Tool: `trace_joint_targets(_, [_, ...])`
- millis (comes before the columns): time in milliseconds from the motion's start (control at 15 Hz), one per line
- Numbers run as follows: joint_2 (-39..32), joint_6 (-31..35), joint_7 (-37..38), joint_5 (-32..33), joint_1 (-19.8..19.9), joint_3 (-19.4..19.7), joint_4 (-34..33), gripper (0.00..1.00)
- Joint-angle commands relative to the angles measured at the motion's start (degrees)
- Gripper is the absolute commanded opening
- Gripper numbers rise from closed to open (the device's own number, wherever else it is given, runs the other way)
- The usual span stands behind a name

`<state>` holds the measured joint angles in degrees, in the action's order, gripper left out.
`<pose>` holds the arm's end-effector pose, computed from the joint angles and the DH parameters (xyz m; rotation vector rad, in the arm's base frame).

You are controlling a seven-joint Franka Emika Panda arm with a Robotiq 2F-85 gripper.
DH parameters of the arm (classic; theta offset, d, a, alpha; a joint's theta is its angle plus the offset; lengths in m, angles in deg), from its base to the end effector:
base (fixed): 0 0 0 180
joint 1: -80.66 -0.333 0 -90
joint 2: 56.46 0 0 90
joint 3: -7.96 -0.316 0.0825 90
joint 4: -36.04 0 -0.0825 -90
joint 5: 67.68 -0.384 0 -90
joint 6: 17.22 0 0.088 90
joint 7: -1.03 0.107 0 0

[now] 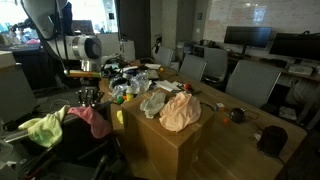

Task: Put the peach shirt, the white towel, the pink shirt and the green towel on the top of the box respectively

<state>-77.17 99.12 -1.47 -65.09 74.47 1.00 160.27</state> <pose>0.4904 0.1139 0.1977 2.9754 0.4597 -0.7600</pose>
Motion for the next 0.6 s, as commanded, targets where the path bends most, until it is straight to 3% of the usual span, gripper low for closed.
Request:
trace_joint_targets(0, [1.36,1.4,2.29,1.83,-1.76,0.03,0.12,0.05])
trace_joint_targets(533, [9.37,5.46,6.69,4.57,-3.28,0.1,1.89,0.05])
